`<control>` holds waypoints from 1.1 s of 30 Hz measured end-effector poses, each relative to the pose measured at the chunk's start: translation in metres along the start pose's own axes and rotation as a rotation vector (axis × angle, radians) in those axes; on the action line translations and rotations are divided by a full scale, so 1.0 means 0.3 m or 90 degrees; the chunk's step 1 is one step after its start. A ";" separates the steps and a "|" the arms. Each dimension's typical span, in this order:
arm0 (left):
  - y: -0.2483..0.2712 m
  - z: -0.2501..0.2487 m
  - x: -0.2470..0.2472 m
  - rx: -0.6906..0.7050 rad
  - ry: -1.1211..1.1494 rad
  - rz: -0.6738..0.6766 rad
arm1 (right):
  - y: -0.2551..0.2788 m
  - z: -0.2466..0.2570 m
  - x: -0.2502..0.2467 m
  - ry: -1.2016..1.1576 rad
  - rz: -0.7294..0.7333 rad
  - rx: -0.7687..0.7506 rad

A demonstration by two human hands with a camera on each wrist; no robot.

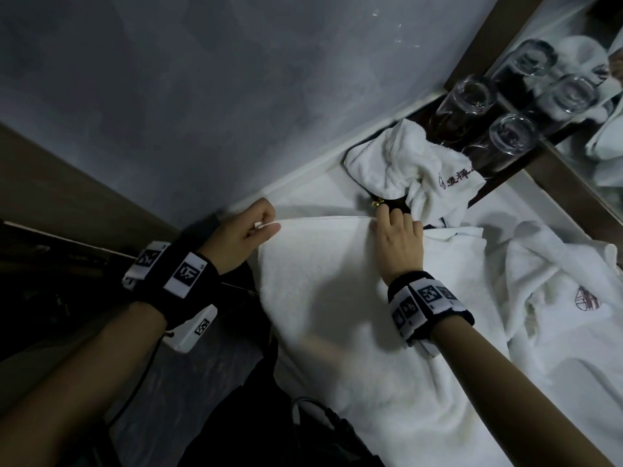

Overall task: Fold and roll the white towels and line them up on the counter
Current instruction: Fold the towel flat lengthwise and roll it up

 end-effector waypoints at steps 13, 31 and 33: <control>0.060 -0.048 -0.037 -0.058 -0.178 -0.058 | 0.015 -0.071 -0.038 -0.061 0.148 -0.179; -0.030 -0.091 0.087 -0.177 -0.171 0.124 | 0.097 -0.063 -0.214 -0.223 0.119 -0.233; -0.061 -0.157 0.117 -0.151 -0.133 0.170 | 0.103 -0.051 -0.224 -0.227 0.129 -0.269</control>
Point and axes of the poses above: each hand's wrist, its own y-axis away from the middle knuckle, its own x-axis out of the palm, z = x × y, the point moved 3 cm from there along -y, towards the middle knuckle, and after that the axes turned 14 degrees about z, right-handed, at the moved point
